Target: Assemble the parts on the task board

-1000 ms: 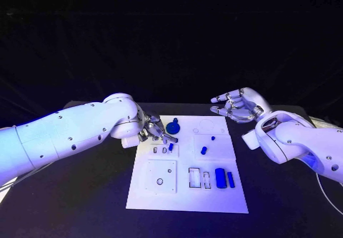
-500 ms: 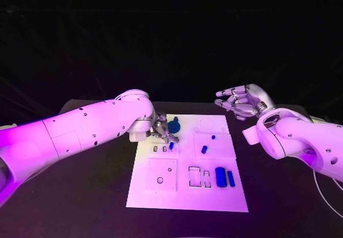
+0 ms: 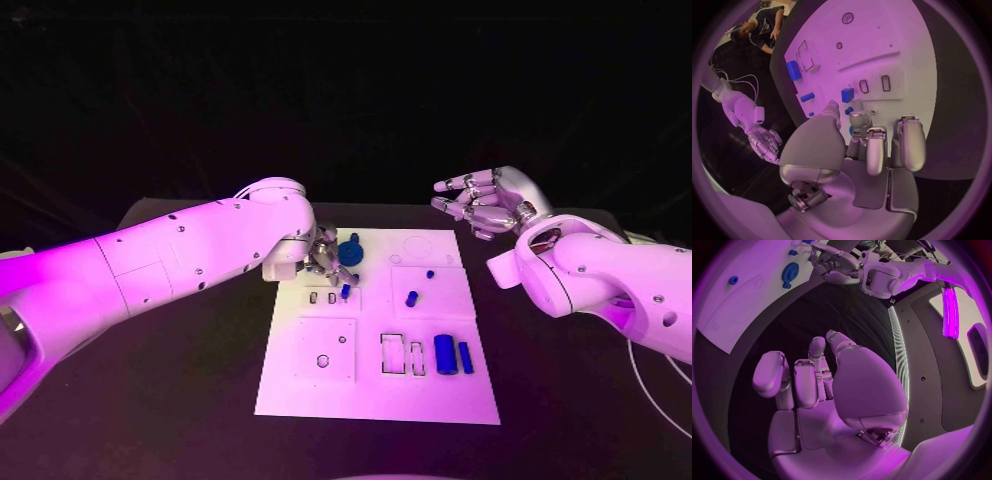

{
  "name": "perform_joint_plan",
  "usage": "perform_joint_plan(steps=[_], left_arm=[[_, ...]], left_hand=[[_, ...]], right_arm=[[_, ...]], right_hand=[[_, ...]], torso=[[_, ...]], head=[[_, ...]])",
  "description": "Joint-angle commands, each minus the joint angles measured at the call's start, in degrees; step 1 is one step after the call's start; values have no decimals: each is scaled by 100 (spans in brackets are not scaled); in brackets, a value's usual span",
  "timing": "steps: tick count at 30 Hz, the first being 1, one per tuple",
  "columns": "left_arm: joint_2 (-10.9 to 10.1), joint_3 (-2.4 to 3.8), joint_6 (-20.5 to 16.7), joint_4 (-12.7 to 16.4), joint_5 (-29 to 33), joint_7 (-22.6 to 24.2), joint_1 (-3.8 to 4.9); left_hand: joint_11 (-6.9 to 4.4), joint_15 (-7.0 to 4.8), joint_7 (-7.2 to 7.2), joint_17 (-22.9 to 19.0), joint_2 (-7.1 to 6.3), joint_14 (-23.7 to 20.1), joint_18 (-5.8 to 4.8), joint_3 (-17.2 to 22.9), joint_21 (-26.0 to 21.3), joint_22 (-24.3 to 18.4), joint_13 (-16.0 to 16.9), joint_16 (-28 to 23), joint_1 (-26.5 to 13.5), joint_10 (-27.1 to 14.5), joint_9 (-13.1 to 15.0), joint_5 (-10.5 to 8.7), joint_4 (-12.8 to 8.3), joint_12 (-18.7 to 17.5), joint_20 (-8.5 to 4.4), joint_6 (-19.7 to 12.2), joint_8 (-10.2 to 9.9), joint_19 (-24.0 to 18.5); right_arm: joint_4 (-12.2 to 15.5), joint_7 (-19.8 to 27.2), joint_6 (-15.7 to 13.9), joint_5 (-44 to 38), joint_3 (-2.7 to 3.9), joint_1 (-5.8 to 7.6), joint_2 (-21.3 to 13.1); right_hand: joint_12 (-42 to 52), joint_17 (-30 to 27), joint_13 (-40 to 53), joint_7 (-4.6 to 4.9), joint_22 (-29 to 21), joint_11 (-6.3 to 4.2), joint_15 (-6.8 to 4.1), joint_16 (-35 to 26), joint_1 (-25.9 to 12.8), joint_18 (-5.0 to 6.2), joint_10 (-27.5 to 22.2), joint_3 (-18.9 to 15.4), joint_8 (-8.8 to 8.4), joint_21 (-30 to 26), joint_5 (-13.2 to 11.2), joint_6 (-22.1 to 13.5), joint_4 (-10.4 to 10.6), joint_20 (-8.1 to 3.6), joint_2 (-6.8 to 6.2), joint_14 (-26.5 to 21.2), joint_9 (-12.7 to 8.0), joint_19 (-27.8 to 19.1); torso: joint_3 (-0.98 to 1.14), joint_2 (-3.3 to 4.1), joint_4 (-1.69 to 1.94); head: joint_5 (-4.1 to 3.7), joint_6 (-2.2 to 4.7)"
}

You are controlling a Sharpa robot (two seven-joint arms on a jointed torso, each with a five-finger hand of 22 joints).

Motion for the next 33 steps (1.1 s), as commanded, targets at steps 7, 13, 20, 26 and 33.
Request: perform_joint_plan(steps=[7, 13, 20, 26, 33], left_arm=[[103, -12, 206, -103, -108, 29, -32], [157, -16, 151, -145, -109, 35, -62], [200, -19, 121, -192, -113, 38, -99], [232, -24, 141, -220, -114, 68, -123], [269, -32, 163, -261, -114, 90, -149]], left_hand=[[-3, -47, -14, 1508, 28, 603, -80, -51, 43, 419, 28, 17, 94, 27, 27, -25, 1, 57, -24, 42, 55, 149], [-5, -49, -17, 1508, 54, 603, -81, -51, 44, 423, 38, 17, 121, 28, 43, -20, 4, 65, -25, 45, 68, 149], [-10, -52, -24, 1508, 85, 603, -80, -48, 45, 427, 45, 17, 171, 25, 78, -16, 0, 71, -28, 51, 96, 148], [-14, -55, -28, 1508, 103, 603, -81, -40, 48, 433, 50, 17, 221, 23, 107, -13, -6, 75, -30, 47, 117, 148], [-21, -61, -35, 1508, 138, 603, -81, 5, 47, 439, 58, 17, 363, 15, 174, -5, -24, 79, -37, 26, 157, 145]], right_arm=[[-4, 20, 84, -18, 2, 0, 30], [-7, 9, 97, -30, 2, 0, 51], [-11, -17, 129, -71, 2, 0, 73], [-10, -26, 147, -77, 2, 0, 85], [-11, -28, 162, -78, 2, 0, 95]], right_hand=[[-43, -9, -16, -3, -16, 0, 37, -39, -44, 58, -32, -35, 9, -38, 20, -27, -13, 0, -6, 161, -2, -36], [-61, -16, -31, -4, -28, -1, 36, -47, -42, 60, -38, -37, 11, -47, 22, -24, -14, 0, -5, 160, -1, -39], [-74, -24, -46, -4, -45, -1, 36, -57, -43, 63, -42, -39, 13, -60, 24, -21, -13, -1, 0, 160, 0, -44], [-74, -25, -46, -4, -45, -1, 36, -57, -43, 63, -42, -40, 13, -61, 25, -21, -13, -1, 1, 160, 0, -44], [-87, -30, -59, -5, -48, -2, 35, -64, -43, 63, -45, -41, 15, -64, 25, -17, -13, -1, 4, 160, 1, -43]], torso=[[2, -1, -1], [5, 1, 1], [7, 3, -2], [13, 2, 0], [15, 1, -3]], head=[[2, -28], [2, -38], [7, -46], [-3, -55], [-9, -68]])
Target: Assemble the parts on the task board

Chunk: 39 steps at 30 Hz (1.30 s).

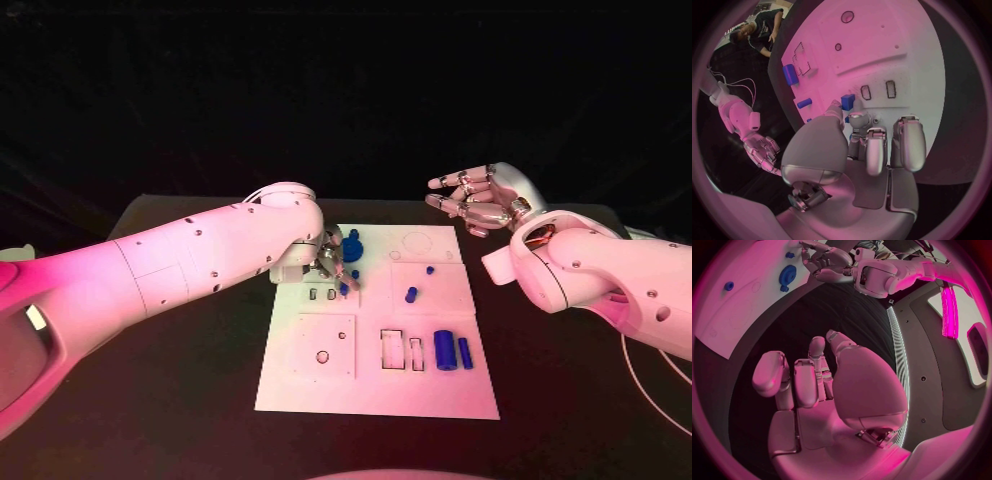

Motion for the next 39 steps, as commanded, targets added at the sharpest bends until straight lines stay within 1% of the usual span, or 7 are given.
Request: perform_joint_plan(steps=[1, 9, 16, 19, 21, 27, 39], left_arm=[[22, -1, 83, -19, -24, 70, -8], [26, -3, -42, -18, 20, 96, -17], [-9, 5, -616, 36, 248, 221, -18], [-45, 10, -691, 71, 327, 242, -19], [-81, 13, -669, 107, 411, 238, -19], [-220, 13, -579, 275, 683, 168, -18], [-815, 4, -1330, 1011, 756, -162, -21]], left_hand=[[-22, -42, -16, 1509, 9, 583, -81, 45, 26, 443, 11, 17, 119, 15, 30, -4, -24, 16, -37, 2, 50, 146], [-51, -64, -50, 1509, 133, 583, -80, 281, 25, 456, 13, 17, 467, -1, 142, 14, -94, 5, -53, -40, 110, 142], [-110, -120, -111, 1509, 370, 583, -67, 1095, -22, 424, -66, 17, 1191, -54, 363, 73, -388, -87, -112, -198, 224, 116], [-121, -129, -122, 1509, 259, 583, -70, 1531, -20, 436, 2, 17, 1313, -24, 575, 112, -473, -33, -126, -255, 400, 117], [-132, -120, -99, 1509, 7, 583, -70, 2130, -26, 446, -11, 17, 1208, -15, 832, 111, -442, -36, -119, -382, 566, 117], [-117, -102, -111, 1509, -317, 583, -70, 2912, -27, 470, 9, 17, 958, 21, 1086, 90, -478, 6, -117, -443, 688, 121], [-148, -134, -160, 1509, -501, 583, -92, 3409, 39, 563, 87, 17, 538, 109, 1387, 65, -495, 123, -125, -379, 880, 164]], right_arm=[[2, -1, 104, -64, 2, 0, 10], [-18, -3, 122, -65, 2, 0, 30], [-56, -39, 173, -91, 1, -2, 66], [-67, -54, 198, -105, 1, -3, 75], [-75, -63, 213, -113, 0, -4, 81], [-100, -76, 242, -126, -1, -8, 97], [-151, -84, 298, -130, -9, -17, 131]], right_hand=[[-34, -5, -5, -4, -10, -4, 35, -27, -43, 64, -47, -26, 15, -29, 25, -17, 3, -1, 4, 160, 0, -43], [-34, -5, -5, -4, -10, -4, 35, -27, -43, 64, -47, -26, 15, -29, 25, -17, 3, -1, 4, 160, 0, -43], [-45, -5, -20, -6, -28, -5, 34, -30, -44, 67, -48, -31, 18, -44, 26, -11, 4, -2, 7, 162, 2, -47], [-43, -5, -21, -6, -26, -5, 34, -31, -44, 66, -47, -32, 19, -44, 26, -8, 4, -3, 8, 163, 3, -45], [-43, -5, -21, -6, -26, -5, 34, -31, -44, 66, -47, -32, 19, -44, 26, -8, 4, -3, 8, 163, 3, -45], [-45, -2, -27, -8, -26, -6, 33, -31, -47, 66, -46, -38, 23, -46, 26, -1, 5, -3, 9, 165, 5, -42], [-66, -16, -49, -8, -49, -6, 33, -47, -55, 69, -52, -49, 25, -64, 24, 5, 8, -4, 6, 164, 7, -48]], torso=[[2, 0, -2], [3, 0, 5], [3, 1, 1], [4, 2, 1], [8, -2, 2], [8, -3, 14], [36, -28, 61]], head=[[-3, -7], [-9, -18], [-1, -39], [-1, -50], [-5, -60], [-11, -71], [28, -111]])
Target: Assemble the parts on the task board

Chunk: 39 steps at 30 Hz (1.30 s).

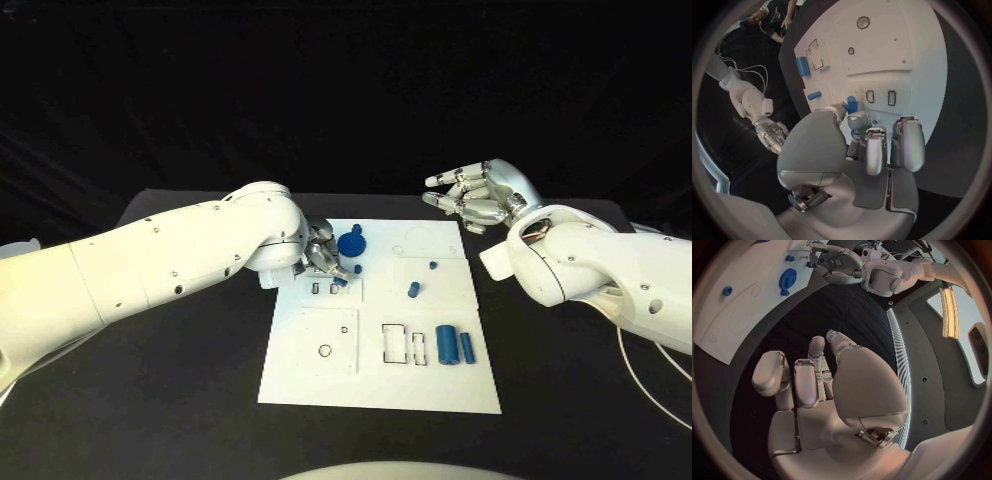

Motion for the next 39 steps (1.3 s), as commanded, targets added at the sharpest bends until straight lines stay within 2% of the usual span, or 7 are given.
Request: perform_joint_plan(steps=[1, 9, 16, 18, 22, 29, 39], left_arm=[[-129, -6, -580, 198, -11, -202, -13], [-367, -22, -1241, 499, -579, -213, -193], [-387, -30, -1678, 563, -698, -159, -320], [-364, -31, -1692, 564, -754, -174, -355], [-315, -32, -1682, 552, -841, -210, -420], [-248, -33, -1493, 525, -842, -258, -469], [-153, -36, -1302, 442, -822, -303, -538]], left_hand=[[-9, -35, -63, 1510, -15, 603, -95, 675, 53, 580, 30, 18, -91, 55, 1246, -24, -608, 43, -45, 37, 209, 172], [-32, -52, -89, 1510, -61, 603, -127, 749, 169, 701, 67, 18, -192, 100, 1346, -32, -601, 99, -63, 52, 285, 232], [-48, -65, -108, 1510, -82, 603, -151, 785, 252, 788, 99, 18, -277, 139, 1421, -38, -569, 147, -80, 66, 341, 275], [-53, -70, -115, 1510, -86, 603, -153, 796, 262, 799, 104, 18, -299, 148, 1451, -55, -561, 159, -86, 70, 363, 281], [-65, -80, -129, 1510, -83, 603, -158, 838, 278, 819, 72, 18, -334, 143, 1528, -209, -555, 150, -98, 54, 408, 290], [-71, -84, -137, 1510, -84, 603, -162, 842, 292, 836, 33, 18, -383, 138, 1586, -252, -531, 133, -104, 74, 458, 298], [-82, -90, -153, 1510, -131, 603, -159, 799, 280, 828, -101, 18, -438, 95, 1648, -291, -514, 41, -108, 94, 512, 293]], right_arm=[[-10, -7, 129, -74, -2, -7, 11], [-15, 6, 141, -75, -5, -10, 2], [-13, 24, 146, -75, -6, -10, -1], [-13, 28, 150, -77, -6, -10, -1], [-12, 32, 155, -84, -6, -11, -2], [-11, 34, 167, -87, -6, -12, -1], [-9, 36, 186, -88, -6, -13, 8]], right_hand=[[-27, -8, -6, 1, -12, 6, 33, -23, -55, 70, -40, -32, 25, -40, 24, 13, -9, -4, 6, 164, 6, -49], [-36, -10, -15, 1, -22, 7, 33, -26, -58, 72, -44, -37, 25, -48, 23, 13, -8, -4, 4, 164, 6, -52], [-36, -10, -15, 1, -22, 7, 33, -26, -58, 72, -44, -37, 25, -48, 23, 13, -8, -4, 4, 164, 6, -52], [-36, -10, -15, 1, -22, 7, 33, -26, -58, 72, -44, -37, 25, -48, 23, 13, -8, -4, 4, 164, 6, -52], [-43, -17, -25, 0, -28, 7, 33, -34, -60, 72, -48, -44, 24, -54, 19, 13, -8, -5, 1, 163, 7, -52], [-43, -17, -25, 0, -28, 7, 33, -34, -60, 72, -48, -44, 24, -54, 19, 13, -8, -5, 1, 163, 7, -52], [-43, -17, -25, 0, -28, 7, 33, -34, -60, 72, -48, -44, 24, -54, 19, 13, -8, -5, 1, 163, 7, -52]], torso=[[17, -20, 39], [19, -54, 123], [13, -64, 143], [13, -59, 138], [17, -55, 130], [18, -49, 126], [16, -57, 141]], head=[[11, -33], [-1, -67], [-17, -77], [-16, -78], [-14, -74], [-31, -92], [-50, -107]])
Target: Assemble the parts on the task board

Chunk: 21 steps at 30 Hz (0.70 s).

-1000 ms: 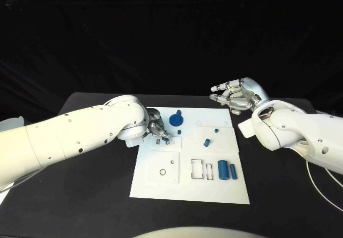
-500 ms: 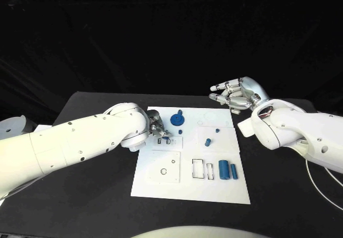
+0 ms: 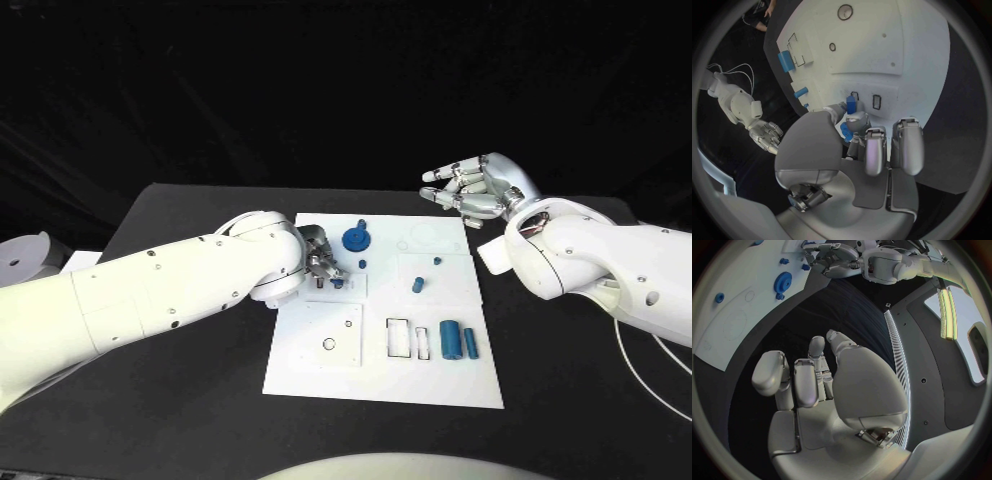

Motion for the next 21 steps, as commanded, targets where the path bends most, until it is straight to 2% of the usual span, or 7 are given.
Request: perform_joint_plan(steps=[1, 7, 21], left_arm=[[37, -1, 143, -34, -53, -55, -38], [50, -1, 112, -68, -169, -54, -79], [37, 1, 149, -54, -273, -74, -93]], left_hand=[[-11, -50, -133, 1507, 27, 603, -72, 184, 11, 827, -29, 18, -25, -19, 1651, -37, -183, -31, -27, 116, 302, 291], [-15, -53, -137, 1507, 16, 603, -73, 168, 14, 831, -30, 18, -39, -17, 1666, -47, -175, -29, -30, 119, 314, 293], [-26, -59, -152, 1507, 8, 603, -78, 168, 31, 850, -43, 18, -13, -17, 1687, -47, -199, -34, -34, 115, 327, 300]], right_arm=[[7, 34, 96, -66, 1, -4, 8], [-8, 26, 101, -53, 0, -4, -1], [-13, 38, 117, -49, 0, -5, -5]], right_hand=[[-36, -5, -5, 1, -5, 5, 33, -24, -60, 72, -49, -29, 24, -26, 19, 14, 8, -5, 1, 163, 6, -52], [-41, -5, -12, 0, -19, 4, 33, -27, -62, 74, -51, -34, 24, -37, 17, 14, 9, -5, 2, 163, 7, -56], [-41, -5, -12, 0, -19, 4, 33, -27, -62, 74, -51, -34, 24, -37, 17, 14, 9, -5, 2, 163, 7, -56]], torso=[[-1, -1, 10], [-3, -3, 20], [-7, -1, 39]], head=[[-12, 3], [-23, 3], [-54, -14]])
